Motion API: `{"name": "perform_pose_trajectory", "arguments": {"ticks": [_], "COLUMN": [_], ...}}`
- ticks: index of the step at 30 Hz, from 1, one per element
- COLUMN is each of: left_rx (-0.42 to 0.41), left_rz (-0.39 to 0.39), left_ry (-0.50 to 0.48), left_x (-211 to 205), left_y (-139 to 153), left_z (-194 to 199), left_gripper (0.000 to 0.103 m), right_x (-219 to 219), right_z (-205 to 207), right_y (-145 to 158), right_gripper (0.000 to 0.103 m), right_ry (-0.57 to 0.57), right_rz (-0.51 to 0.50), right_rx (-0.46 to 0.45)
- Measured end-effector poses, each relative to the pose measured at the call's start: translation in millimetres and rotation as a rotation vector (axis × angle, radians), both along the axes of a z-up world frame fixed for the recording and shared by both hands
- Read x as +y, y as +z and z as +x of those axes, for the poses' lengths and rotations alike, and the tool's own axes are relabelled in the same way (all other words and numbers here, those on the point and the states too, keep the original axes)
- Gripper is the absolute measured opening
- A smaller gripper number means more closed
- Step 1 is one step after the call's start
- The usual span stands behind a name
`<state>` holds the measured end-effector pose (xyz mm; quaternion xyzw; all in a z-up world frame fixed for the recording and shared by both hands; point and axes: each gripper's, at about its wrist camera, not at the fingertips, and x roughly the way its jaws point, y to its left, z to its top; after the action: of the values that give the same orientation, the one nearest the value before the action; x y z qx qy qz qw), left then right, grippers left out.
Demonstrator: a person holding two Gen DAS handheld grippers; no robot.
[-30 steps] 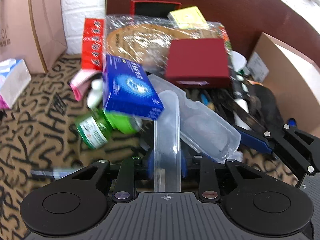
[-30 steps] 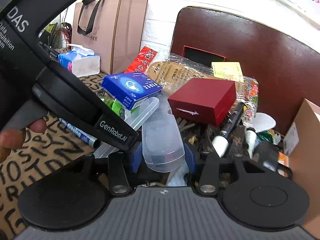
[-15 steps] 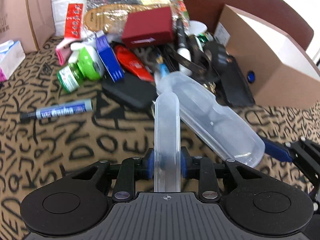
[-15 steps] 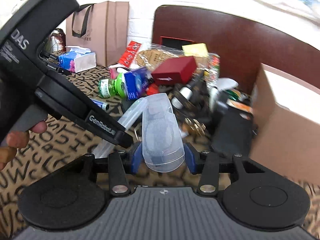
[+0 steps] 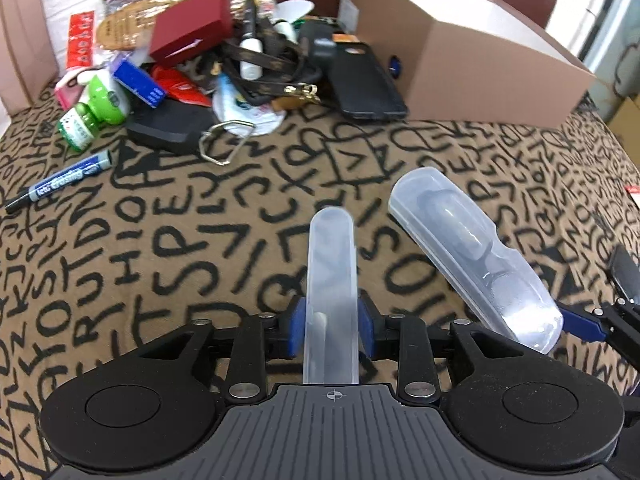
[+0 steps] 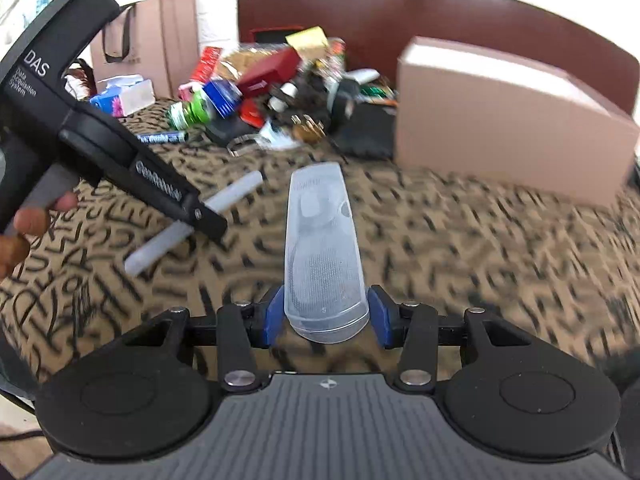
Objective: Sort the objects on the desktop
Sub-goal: 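Lift the clear case with the left tool while the right tool grasps another clear case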
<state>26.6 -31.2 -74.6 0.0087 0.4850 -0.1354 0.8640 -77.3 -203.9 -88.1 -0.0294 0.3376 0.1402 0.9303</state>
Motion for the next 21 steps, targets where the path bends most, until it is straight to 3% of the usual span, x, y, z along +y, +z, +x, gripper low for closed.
{"name": "perform_pose_trajectory", "arguments": {"ticks": [8, 13, 15, 17, 21], "left_rx": [0.000, -0.012, -0.016, -0.019, -0.015], "left_rz": [0.019, 0.049, 0.068, 0.083, 0.068], "left_ry": [0.006, -0.007, -0.013, -0.012, -0.001], "left_x": [-4.7, -8.9, -9.6, -8.5, -4.2], "left_y": [-0.9, -4.8, -4.9, -4.8, -5.1], "left_z": [-6.2, -4.2, -4.3, -3.9, -2.2], "left_gripper": [0.059, 0.060, 0.051, 0.034, 0.031], "right_x": [3.0, 13.4, 17.0, 19.8, 23.7], "right_z": [2.2, 13.1, 18.4, 22.5, 27.6], "right_y": [11.0, 15.7, 16.2, 16.5, 15.0], "right_gripper": [0.068, 0.067, 0.066, 0.065, 0.060], "right_ry": [-0.010, 0.012, 0.015, 0.015, 0.021], "right_rz": [-0.004, -0.049, -0.065, -0.074, -0.083], "right_rx": [-0.055, -0.072, -0.064, -0.057, -0.042]}}
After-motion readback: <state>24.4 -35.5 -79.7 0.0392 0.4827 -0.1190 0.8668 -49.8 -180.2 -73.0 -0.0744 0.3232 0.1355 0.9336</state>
